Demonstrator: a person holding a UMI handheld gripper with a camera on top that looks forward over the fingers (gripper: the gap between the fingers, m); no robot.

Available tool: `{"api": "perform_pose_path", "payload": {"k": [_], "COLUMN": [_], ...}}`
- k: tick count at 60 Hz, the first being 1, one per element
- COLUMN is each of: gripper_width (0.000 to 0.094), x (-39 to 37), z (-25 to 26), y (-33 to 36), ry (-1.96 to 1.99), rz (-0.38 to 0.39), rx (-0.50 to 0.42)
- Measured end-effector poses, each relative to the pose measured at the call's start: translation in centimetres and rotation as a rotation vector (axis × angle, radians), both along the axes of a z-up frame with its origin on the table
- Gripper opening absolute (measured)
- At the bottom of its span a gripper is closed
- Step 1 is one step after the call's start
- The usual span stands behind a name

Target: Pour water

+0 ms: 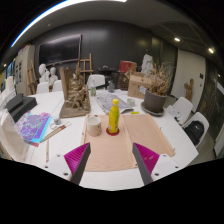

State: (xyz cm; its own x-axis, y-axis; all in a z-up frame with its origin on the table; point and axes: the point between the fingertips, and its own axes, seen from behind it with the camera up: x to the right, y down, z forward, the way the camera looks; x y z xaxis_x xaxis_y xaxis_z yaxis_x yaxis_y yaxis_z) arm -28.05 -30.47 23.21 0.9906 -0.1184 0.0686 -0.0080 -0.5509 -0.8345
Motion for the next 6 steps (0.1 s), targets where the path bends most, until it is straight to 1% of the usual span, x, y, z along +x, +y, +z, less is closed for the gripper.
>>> {"api": "perform_pose_path", "payload": {"k": [6], "gripper_width": [0.0860], "x": [0.52], "z": [-0.09], "y": [-0.40], "ry": [0.010], "rz": [0.012], "rx": [-0.005]}}
